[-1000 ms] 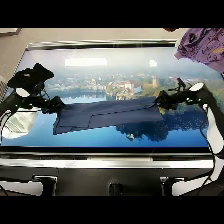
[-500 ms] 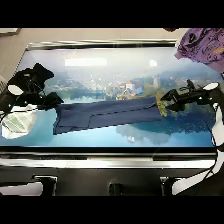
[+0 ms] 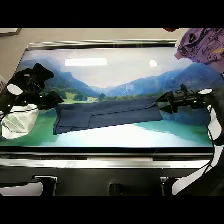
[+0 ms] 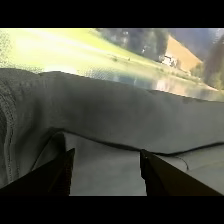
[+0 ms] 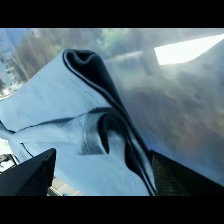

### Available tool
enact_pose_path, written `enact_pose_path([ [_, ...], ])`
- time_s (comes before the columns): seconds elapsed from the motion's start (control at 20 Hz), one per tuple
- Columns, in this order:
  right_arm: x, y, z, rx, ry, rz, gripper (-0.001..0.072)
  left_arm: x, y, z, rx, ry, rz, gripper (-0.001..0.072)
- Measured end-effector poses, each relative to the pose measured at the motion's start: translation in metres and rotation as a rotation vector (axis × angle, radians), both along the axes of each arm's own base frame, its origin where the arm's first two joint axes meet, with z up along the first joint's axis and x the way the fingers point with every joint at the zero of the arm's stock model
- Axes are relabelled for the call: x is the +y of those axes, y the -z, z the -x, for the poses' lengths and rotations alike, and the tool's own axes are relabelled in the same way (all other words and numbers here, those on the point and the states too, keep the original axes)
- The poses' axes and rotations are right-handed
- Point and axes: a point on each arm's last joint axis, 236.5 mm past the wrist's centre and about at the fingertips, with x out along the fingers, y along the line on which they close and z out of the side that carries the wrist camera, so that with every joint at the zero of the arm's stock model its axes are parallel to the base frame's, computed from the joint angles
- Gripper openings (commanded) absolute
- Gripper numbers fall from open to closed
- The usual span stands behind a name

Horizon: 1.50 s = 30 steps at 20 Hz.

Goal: Fold the clothes and pants, and hang the long-sleeved shirts on hangers.

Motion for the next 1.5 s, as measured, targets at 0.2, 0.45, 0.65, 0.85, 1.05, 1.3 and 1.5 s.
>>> enact_pose_path([
  [0.2, 0.016, 0.010, 0.001, -0.002, -0.051, 0.040, 0.0348, -0.004, 0.000, 0.000, 0.001, 0.004, 0.001, 0.0475],
  [0.45, 0.029, 0.022, 0.004, 0.013, -0.102, 0.123, 0.0029, -0.009, 0.000, 0.001, 0.010, 0.001, 0.009, 0.0467],
  [0.65, 0.013, 0.008, 0.008, 0.005, -0.111, 0.245, 0.0029, -0.024, -0.001, 0.005, 0.024, 0.026, 0.026, 0.0016],
  [0.85, -0.003, -0.055, 0.011, -0.048, -0.059, 0.359, 0.0029, -0.078, 0.000, 0.010, 0.033, 0.098, 0.084, 0.0018],
  [1.05, -0.016, -0.117, 0.027, -0.093, 0.003, 0.453, 0.0029, -0.165, 0.007, 0.017, 0.027, 0.181, 0.178, 0.0018],
  [1.3, -0.025, -0.173, 0.059, -0.110, 0.059, 0.530, 0.0029, -0.290, 0.022, 0.038, 0.035, 0.255, 0.315, 0.0018],
  [1.5, -0.026, -0.209, 0.083, -0.137, 0.092, 0.566, 0.0029, -0.381, 0.023, 0.058, 0.039, 0.347, 0.399, 0.0018],
])
